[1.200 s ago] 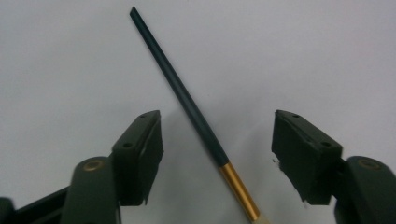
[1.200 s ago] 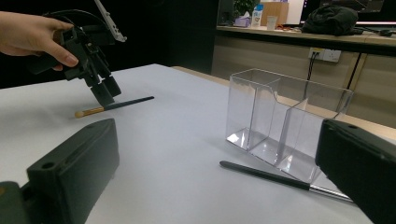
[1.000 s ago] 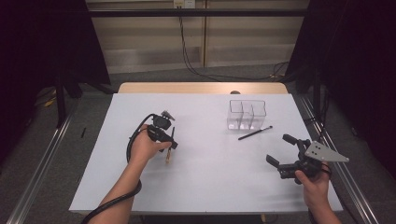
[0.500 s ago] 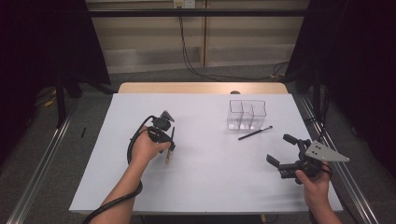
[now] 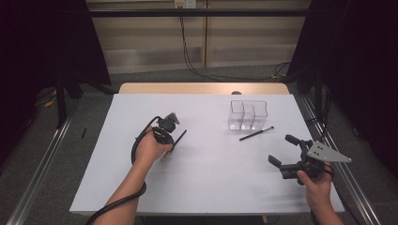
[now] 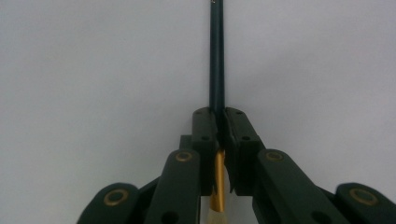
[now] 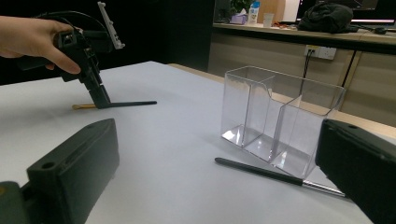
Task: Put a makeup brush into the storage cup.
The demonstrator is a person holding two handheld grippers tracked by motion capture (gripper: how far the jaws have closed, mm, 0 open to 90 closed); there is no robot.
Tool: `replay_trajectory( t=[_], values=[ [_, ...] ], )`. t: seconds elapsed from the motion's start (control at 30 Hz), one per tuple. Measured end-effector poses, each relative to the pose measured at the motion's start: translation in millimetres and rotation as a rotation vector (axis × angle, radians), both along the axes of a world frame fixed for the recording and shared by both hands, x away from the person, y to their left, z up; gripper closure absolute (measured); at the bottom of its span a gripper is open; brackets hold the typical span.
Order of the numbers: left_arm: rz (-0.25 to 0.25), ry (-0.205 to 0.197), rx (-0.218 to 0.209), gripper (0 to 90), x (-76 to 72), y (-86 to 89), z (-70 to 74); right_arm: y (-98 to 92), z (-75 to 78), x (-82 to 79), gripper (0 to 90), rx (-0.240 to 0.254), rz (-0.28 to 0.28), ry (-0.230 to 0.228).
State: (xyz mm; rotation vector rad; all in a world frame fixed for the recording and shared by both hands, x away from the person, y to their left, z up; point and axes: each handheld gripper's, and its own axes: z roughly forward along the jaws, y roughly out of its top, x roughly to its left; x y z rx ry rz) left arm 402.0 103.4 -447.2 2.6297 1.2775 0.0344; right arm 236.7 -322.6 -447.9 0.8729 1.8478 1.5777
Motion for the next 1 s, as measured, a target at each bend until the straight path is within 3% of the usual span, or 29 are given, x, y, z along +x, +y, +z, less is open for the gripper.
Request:
replay_trajectory(
  t=[0.27,0.57,0.77,0.83,1.0],
  values=[
    [0.012,0.019,0.002,82.8,2.8,-0.6,-0.9,-0.2,0.1,-0.5,0.0,-0.003,0.001,-0.002],
    [0.001,0.011,-0.004,83.8,1.2,0.3,0.1,-0.8,0.4,-0.5,0.0,-0.004,0.002,-0.001],
    [0.017,0.02,-0.059,83.8,0.8,6.1,1.8,-0.7,-1.1,-0.1,0.0,-0.002,0.002,0.005],
    [0.009,0.013,-0.055,83.9,1.3,7.3,4.4,-0.8,-1.3,-0.1,0.0,-0.004,0.0,0.006],
    [-0.004,0.004,-0.091,83.8,0.5,6.5,14.9,-1.1,-1.1,-0.2,0.0,-0.002,0.0,0.005]
  ],
)
